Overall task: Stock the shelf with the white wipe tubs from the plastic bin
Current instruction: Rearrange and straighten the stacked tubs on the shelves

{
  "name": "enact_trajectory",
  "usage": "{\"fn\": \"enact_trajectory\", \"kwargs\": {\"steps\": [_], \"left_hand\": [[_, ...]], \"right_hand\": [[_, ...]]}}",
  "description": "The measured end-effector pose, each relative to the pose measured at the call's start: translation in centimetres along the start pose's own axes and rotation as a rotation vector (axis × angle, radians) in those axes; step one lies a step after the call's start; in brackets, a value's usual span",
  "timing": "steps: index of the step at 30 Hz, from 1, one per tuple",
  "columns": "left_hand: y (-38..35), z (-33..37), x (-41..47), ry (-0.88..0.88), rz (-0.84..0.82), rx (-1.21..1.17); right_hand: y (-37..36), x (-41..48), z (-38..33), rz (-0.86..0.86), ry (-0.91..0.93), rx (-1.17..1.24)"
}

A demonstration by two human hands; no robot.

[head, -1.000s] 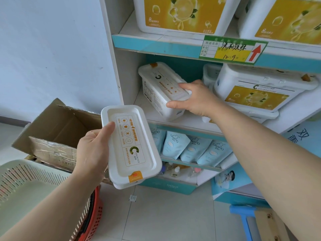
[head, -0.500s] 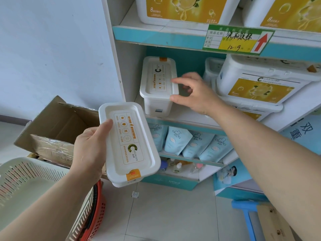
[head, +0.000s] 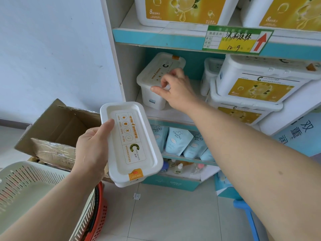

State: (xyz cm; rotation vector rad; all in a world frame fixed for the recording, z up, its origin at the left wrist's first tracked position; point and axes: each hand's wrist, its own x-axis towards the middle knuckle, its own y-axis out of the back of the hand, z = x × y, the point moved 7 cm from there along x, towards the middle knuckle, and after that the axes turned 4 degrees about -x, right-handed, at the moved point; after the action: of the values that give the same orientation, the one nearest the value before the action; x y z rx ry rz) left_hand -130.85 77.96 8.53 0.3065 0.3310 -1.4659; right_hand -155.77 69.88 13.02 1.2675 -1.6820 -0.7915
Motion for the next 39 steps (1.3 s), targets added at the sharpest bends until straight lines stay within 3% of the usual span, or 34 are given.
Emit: {"fn": "enact_trajectory", "kwargs": {"steps": [3,11,17,27,35,39], "left_hand": [[0.2,0.0,-0.1,0.001,-0.007,0.008],[-0.1,-0.1,0.0,0.005,-0.043,-0.001],[0.0,0.1,0.3,0.014,-0.063,-0.021],[-1.6,0.0,0.4,0.018,-0.117,-0.065],[-3.3,0.8,-0.5,-0.030,-0.118,-0.091],[-4.8,1.4,-2.0,-0.048,-0.078,-0.142]], "right_hand": [[0.6,-0.7,0.7,-0.048,0.088,0.044],[1.6,1.5,0.2,-0.039,0.221,-0.382],[1.8,2.3,1.7,0.077,0.051,-0.163],[1.8,4.9,3.2,0.155,-0.127,-0.509],[2.7,2.8,3.8,0.034,-0.051,-0.220],[4.8,-1.7,3.1,0.015,-0.106,0.013]]}}
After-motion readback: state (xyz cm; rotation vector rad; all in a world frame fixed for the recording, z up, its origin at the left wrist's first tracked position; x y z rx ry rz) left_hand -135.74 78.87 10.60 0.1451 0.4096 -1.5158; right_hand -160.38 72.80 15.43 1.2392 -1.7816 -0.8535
